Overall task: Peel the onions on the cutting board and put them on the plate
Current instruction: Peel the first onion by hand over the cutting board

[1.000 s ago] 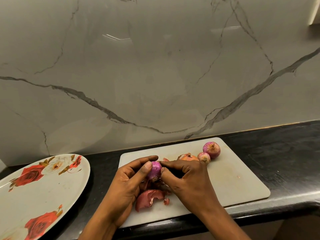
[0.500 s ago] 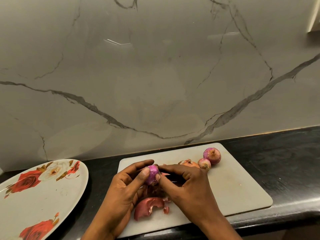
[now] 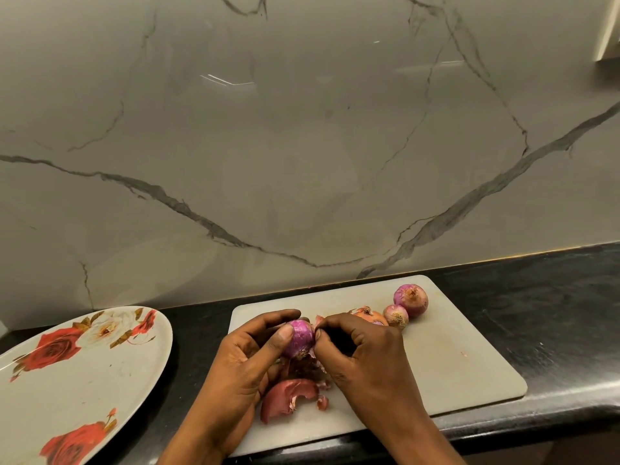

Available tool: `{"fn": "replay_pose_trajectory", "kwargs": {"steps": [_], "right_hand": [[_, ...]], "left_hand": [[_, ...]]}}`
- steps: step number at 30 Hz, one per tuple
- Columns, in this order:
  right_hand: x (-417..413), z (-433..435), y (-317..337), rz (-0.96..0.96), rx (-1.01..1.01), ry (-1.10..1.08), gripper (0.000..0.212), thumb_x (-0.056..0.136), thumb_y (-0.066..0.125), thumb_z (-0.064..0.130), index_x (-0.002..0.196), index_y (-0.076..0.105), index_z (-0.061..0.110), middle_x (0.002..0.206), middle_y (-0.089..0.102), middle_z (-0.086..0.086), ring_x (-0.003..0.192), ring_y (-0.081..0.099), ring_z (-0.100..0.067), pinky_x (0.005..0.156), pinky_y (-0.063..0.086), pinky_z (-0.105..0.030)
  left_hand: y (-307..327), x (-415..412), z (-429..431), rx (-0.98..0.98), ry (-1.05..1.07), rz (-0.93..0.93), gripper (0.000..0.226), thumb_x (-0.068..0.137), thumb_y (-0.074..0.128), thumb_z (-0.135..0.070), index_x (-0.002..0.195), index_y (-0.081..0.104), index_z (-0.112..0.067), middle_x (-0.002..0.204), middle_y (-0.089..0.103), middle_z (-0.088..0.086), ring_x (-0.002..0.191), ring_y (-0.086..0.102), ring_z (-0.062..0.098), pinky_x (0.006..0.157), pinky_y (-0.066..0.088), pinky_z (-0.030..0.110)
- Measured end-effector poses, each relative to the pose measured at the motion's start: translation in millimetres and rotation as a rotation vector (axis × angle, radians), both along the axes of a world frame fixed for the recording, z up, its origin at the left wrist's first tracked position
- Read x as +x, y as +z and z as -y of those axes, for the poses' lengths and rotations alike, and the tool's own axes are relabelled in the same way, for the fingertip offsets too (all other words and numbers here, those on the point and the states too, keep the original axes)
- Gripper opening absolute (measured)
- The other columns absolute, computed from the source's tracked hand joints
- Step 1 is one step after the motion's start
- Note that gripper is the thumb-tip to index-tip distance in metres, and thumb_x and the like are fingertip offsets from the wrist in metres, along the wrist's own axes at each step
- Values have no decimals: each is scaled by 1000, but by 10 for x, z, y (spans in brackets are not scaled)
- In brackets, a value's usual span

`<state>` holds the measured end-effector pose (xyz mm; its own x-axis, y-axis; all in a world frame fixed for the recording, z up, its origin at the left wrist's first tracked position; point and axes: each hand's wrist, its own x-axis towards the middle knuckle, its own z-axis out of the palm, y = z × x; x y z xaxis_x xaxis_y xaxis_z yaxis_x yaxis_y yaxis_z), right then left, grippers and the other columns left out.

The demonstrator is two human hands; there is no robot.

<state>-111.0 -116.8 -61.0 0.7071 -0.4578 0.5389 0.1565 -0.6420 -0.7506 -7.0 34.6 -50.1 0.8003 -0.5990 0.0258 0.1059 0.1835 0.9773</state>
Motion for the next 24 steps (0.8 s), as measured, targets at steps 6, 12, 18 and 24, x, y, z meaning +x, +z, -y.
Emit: {"fn": "replay_pose_trajectory", "kwargs": {"steps": [6, 12, 18, 24], "right_hand": [[23, 34, -32, 12, 72, -68, 7, 92, 76, 23, 95, 81, 28, 82, 74, 20, 83, 72, 1, 73, 61, -19], [28, 67, -71, 28, 102, -117, 13, 90, 80, 22, 101, 80, 28, 91, 76, 20, 87, 73, 5, 78, 61, -17], [5, 28, 11, 26, 65, 16, 34, 93, 76, 16, 101, 74, 49, 86, 70, 39, 95, 69, 11, 78, 55, -8], [-1, 18, 69, -1, 157, 162, 22, 91, 79, 27, 100, 78, 46, 89, 73, 37, 91, 72, 10, 76, 56, -9]], "left_hand": [[9, -2, 3, -44, -20, -49, 28, 93, 63, -17, 115, 80, -16, 127, 73, 17, 117, 71, 40, 92, 63, 52], [9, 20, 4, -80, -25, -124, 30, 95, 57, -16, 115, 79, -12, 127, 73, 18, 118, 71, 39, 88, 65, 48], [-14, 5, -12, -40, -58, -25, 31, 96, 57, -11, 119, 78, -14, 133, 71, 14, 124, 68, 36, 106, 52, 61], [-13, -1, -26, -19, -72, 14, 32, 96, 59, -6, 117, 78, -20, 132, 73, 9, 125, 68, 31, 103, 55, 54]]}}
